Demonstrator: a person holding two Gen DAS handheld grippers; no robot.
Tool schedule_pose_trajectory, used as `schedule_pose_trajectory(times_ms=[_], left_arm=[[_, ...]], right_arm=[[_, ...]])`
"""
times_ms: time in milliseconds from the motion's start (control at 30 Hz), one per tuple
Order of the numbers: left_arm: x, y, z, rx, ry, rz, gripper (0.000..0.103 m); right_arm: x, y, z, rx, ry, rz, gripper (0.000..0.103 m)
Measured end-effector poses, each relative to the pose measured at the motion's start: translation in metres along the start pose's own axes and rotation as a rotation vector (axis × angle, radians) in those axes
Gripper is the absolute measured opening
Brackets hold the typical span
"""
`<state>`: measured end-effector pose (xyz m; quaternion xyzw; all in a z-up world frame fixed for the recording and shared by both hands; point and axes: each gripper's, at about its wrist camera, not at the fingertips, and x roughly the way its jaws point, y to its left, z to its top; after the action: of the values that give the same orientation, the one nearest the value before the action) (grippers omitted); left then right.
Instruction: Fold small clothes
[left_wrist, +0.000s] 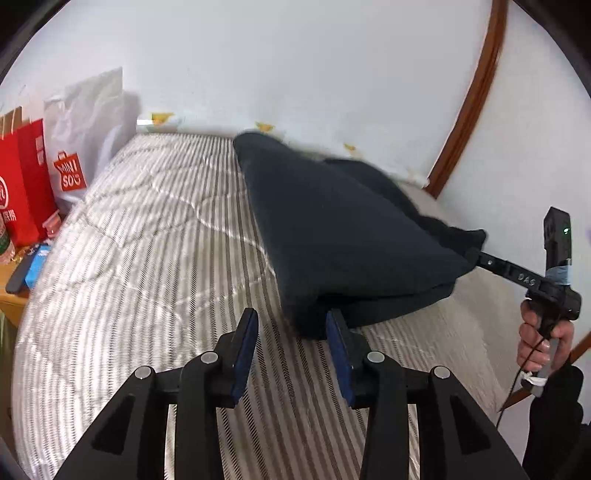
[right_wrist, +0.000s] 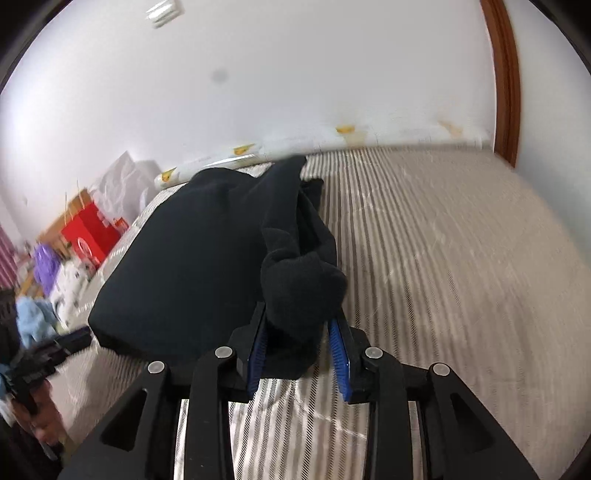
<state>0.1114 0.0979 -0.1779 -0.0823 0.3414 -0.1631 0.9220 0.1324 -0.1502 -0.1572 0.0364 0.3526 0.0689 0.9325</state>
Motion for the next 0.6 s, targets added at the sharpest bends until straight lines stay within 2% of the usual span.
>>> schedule_pose_trajectory(times_ms=[67,133,233,300,367,433,500,533,600], left_arm=[[-0.007,-0.002,0.006,0.012,-0.023,0.008,0.043],[-0.008,-0.006,0.019,0.022,-0.039,0.019,0.043],[0.004,-0.01,0.036,0.022,-0.035,0.024,0.043],[0.019,-0.017,0.044,0.032,-0.018,0.035,0.043],[0.035,-0.021,0.046,0.044,0.014,0.057,0.043],[0.053,-0.023,0.04,0.056,0.062,0.084,0.044],[0.064,-0.021,0.029,0.054,0.1,0.072,0.045],[0.067,-0.021,0.025,0.048,0.108,0.064,0.045],[0.068,-0.017,0.02,0.041,0.104,0.049,0.045]], right_arm=[[-0.013,0.009,0.004,-0.07,-0.04,-0.034,0.031],[-0.025,0.019,0.011,-0.136,-0.101,-0.076,0.032],[-0.027,0.022,0.023,-0.106,-0.126,-0.048,0.033],[-0.016,0.025,0.025,-0.102,-0.107,-0.027,0.033],[-0.001,0.03,0.021,-0.133,-0.083,-0.052,0.032],[0.019,0.025,0.011,-0.127,-0.04,-0.107,0.023],[0.035,0.01,-0.001,-0.079,0.017,-0.145,0.016],[0.04,0.002,-0.009,-0.048,0.042,-0.132,0.015],[0.036,-0.003,-0.016,-0.063,0.029,-0.124,0.015]])
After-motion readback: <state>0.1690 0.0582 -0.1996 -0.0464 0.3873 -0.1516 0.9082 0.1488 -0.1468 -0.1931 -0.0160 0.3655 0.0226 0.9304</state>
